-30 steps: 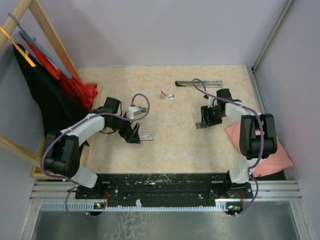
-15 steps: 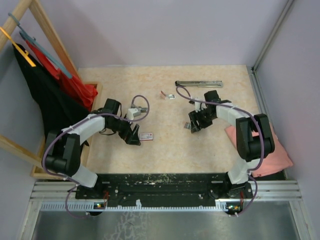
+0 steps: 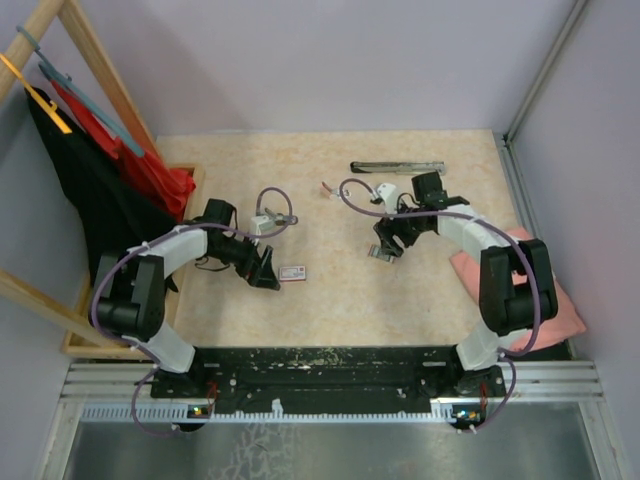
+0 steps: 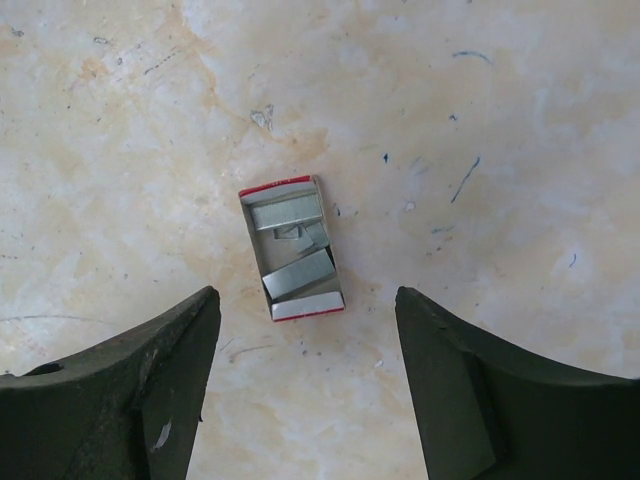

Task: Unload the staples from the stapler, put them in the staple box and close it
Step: Move the staple box to the center of the board.

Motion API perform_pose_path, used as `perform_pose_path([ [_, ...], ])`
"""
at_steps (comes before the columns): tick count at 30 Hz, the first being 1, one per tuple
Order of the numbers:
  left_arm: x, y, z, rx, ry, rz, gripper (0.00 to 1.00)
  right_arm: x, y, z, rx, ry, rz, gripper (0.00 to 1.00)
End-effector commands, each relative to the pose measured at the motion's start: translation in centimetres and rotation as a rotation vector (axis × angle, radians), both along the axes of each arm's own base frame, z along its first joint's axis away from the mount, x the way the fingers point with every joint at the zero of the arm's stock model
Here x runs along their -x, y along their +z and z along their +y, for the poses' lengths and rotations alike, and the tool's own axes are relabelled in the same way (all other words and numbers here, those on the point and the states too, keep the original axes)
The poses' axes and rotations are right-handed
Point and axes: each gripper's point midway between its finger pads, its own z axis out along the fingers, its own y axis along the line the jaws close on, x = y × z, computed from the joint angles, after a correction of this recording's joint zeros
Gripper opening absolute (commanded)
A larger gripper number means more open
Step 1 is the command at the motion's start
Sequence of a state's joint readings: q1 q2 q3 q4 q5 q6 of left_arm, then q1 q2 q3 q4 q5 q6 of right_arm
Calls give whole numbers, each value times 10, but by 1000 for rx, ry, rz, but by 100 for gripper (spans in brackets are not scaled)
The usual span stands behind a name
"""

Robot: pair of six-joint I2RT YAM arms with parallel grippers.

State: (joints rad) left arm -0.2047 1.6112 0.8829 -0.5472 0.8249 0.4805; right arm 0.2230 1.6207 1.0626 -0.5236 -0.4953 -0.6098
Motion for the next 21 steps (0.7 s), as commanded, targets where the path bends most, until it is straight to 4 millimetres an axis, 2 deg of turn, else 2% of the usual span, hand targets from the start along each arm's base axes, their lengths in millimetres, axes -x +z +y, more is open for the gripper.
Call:
perform_pose_path([
  [1, 0, 5, -7, 56, -26, 8, 100, -26, 17, 26, -28, 132, -159, 71],
  [2, 0, 5, -7, 58, -26, 10, 100, -26, 17, 30, -23, 144, -170, 72],
  [3, 0, 5, -8, 62, -26, 12, 100, -25, 4, 34, -6, 153, -149, 72],
  [8, 1, 6, -8, 69, -25, 13, 100, -24, -10, 44, 34, 171, -144, 72],
  [21, 1, 8, -8, 75, -19, 6, 100, -23, -37, 35, 116, 166, -98, 69],
])
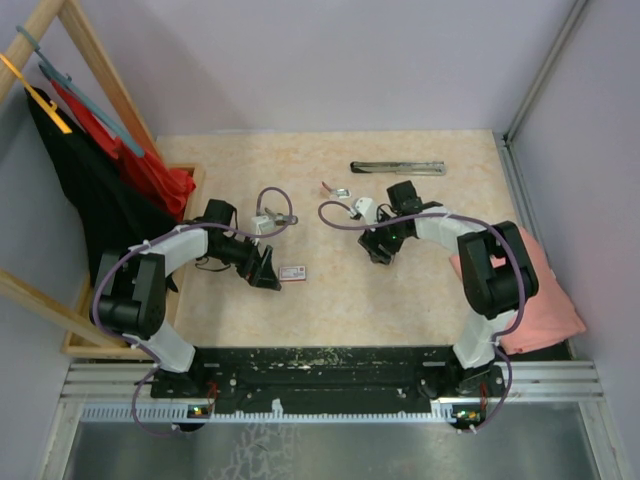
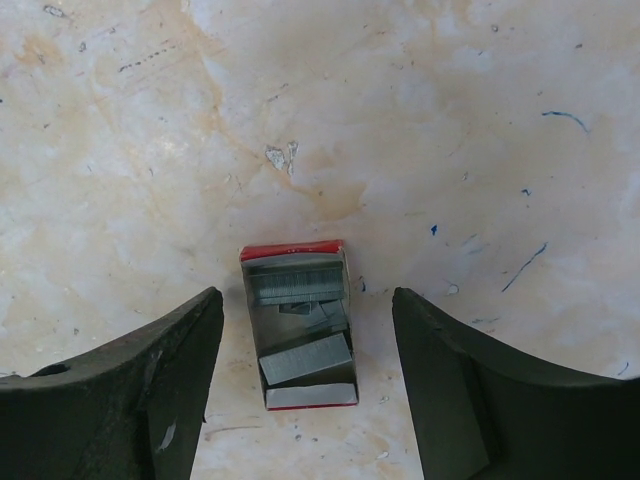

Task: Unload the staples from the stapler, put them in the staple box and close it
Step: Move the staple box to the center of the board.

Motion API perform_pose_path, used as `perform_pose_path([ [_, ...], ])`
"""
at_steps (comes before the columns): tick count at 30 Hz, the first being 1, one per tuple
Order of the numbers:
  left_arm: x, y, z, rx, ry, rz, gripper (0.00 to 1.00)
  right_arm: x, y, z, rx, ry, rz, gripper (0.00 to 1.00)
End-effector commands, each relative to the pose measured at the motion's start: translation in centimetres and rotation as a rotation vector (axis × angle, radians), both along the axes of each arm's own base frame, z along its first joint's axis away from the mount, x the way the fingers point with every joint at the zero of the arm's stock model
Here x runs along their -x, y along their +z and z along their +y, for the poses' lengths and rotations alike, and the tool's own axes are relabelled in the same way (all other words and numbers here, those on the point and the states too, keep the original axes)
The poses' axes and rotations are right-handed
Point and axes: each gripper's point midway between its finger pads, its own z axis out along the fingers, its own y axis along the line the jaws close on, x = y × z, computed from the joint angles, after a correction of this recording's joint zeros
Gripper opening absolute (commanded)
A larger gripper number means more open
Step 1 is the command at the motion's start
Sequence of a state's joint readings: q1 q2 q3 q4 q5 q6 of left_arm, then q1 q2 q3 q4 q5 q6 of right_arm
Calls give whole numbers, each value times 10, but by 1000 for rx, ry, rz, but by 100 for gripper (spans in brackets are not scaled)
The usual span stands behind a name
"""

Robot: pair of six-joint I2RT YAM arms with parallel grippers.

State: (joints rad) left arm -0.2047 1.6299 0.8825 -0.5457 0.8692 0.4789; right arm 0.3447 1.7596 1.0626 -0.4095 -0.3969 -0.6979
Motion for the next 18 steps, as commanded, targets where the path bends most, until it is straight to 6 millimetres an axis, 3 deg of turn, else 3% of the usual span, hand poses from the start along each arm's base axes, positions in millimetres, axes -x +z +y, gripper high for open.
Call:
perform_pose_path([
  [1, -3, 8, -4, 37, -7, -20, 100, -14, 6, 6, -2, 30, -44, 67],
  [13, -5, 7, -4, 33, -8, -16, 100, 3, 1, 13, -6, 144, -13, 48],
  [18, -10, 10, -5, 39, -2, -17, 100, 12, 2, 19, -13, 181, -19, 45],
])
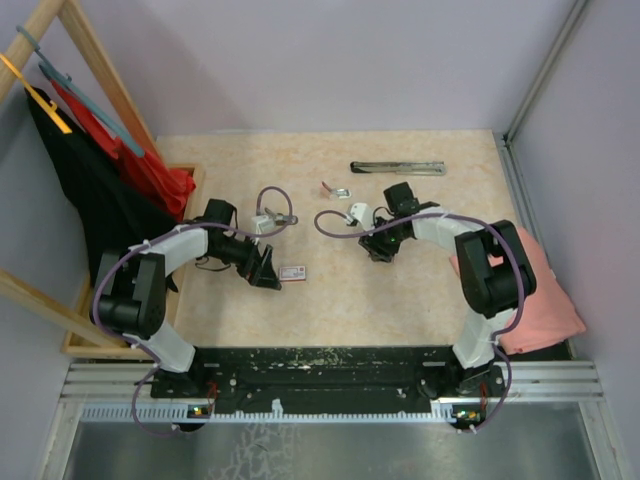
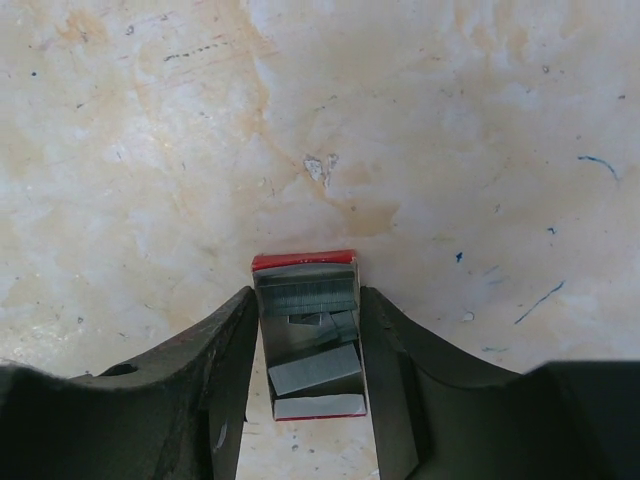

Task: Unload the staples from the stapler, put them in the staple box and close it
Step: Move the staple box to the center of the board.

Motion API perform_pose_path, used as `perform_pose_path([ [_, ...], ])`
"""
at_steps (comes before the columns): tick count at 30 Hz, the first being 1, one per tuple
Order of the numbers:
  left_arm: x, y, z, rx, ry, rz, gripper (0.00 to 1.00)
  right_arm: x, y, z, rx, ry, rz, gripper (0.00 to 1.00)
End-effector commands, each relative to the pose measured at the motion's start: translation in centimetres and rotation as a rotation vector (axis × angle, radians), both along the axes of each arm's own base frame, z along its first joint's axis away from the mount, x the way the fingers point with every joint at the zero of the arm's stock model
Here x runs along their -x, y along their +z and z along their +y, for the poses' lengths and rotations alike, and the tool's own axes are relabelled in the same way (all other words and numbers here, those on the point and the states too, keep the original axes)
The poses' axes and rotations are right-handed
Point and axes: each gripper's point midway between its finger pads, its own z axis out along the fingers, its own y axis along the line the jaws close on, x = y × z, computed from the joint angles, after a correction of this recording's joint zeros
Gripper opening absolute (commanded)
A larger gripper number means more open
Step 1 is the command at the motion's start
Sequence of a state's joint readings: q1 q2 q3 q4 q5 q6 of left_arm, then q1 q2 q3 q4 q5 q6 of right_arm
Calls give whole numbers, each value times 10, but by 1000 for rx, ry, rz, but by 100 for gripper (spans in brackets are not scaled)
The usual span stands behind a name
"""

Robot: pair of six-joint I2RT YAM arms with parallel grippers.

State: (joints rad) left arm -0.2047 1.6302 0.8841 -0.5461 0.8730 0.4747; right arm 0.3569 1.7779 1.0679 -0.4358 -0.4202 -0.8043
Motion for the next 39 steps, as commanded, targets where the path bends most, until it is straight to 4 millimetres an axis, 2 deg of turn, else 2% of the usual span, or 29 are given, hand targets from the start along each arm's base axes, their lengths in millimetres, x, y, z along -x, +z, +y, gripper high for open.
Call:
perform_pose_path([
  [1, -10, 10, -5, 37, -3, -18, 100, 8, 9, 16, -32, 77, -14, 45],
  [12, -18, 11, -10, 58, 19, 4, 100, 18, 12, 29, -24, 137, -43, 42],
  [19, -21, 12, -13, 75, 34, 11, 100, 26, 15, 53, -37, 201, -66, 41],
  [22, -20, 7, -13, 73, 40, 26, 96, 29, 14, 66, -39, 221, -59, 41],
  [27, -21, 1, -13, 67, 52, 51, 84, 34, 12, 87, -53, 251, -44, 41],
  [32, -23, -6, -12, 54, 70, 71, 55, 40, 11, 108, -65, 281, -30, 40],
  [35, -28, -10, -12, 48, 86, 81, 45, 44, 10, 116, -67, 294, -29, 40],
  [39, -34, -14, -10, 40, 114, 99, 40, 48, 11, 125, -73, 311, -34, 40],
])
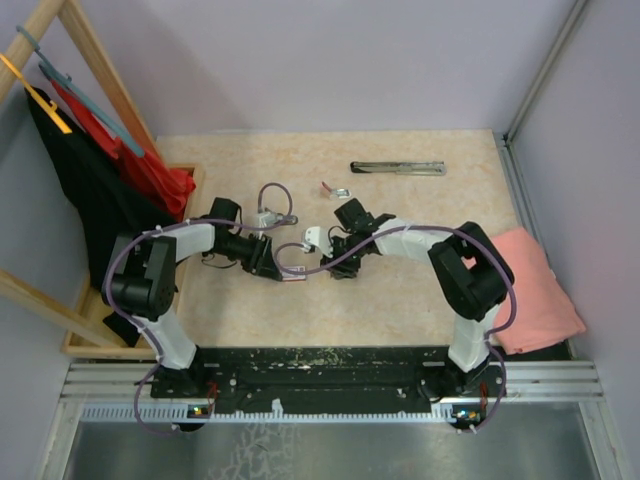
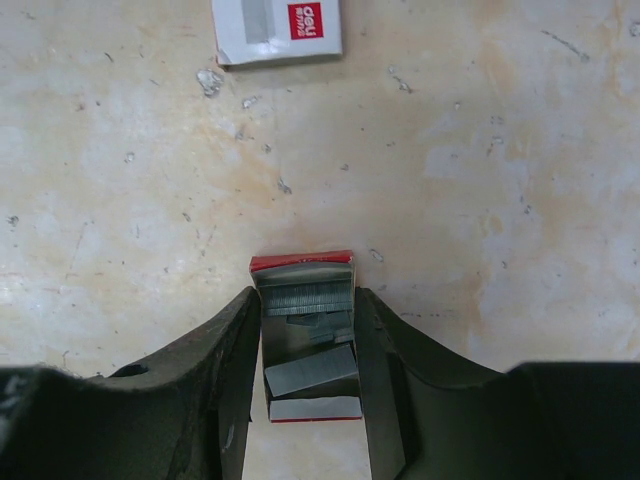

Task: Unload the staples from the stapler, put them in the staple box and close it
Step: Move the staple box to the center of the board, then close the staple box at the center of the board.

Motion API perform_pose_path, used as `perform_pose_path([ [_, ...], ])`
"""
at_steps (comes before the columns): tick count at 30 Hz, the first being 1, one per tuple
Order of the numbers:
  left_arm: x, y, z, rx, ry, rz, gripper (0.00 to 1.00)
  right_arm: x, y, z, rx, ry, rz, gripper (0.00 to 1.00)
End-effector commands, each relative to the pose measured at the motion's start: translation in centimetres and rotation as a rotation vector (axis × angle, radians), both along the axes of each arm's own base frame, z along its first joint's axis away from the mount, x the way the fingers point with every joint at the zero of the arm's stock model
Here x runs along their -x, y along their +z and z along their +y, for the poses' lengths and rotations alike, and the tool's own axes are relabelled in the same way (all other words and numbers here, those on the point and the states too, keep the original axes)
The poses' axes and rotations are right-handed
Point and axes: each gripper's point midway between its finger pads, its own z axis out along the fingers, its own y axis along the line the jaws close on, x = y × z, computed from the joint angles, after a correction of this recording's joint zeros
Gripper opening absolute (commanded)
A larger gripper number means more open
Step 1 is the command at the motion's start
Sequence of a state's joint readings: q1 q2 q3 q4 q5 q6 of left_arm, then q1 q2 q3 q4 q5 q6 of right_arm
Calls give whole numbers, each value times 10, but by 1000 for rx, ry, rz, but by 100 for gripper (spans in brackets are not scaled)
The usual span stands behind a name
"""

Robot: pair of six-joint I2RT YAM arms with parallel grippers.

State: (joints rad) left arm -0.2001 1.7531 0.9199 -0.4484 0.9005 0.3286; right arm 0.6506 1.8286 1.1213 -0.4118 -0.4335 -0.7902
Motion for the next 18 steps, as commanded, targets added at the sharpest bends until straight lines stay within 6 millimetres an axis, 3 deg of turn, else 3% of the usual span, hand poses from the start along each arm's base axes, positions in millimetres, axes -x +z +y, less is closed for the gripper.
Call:
perform_pose_path([
  [1, -18, 0, 0, 3, 35, -11, 39, -2, 11, 24, -51, 27, -18, 40],
  [18, -26, -11, 2, -12, 70, 8, 40, -4, 9, 62, -60, 11, -35, 40],
])
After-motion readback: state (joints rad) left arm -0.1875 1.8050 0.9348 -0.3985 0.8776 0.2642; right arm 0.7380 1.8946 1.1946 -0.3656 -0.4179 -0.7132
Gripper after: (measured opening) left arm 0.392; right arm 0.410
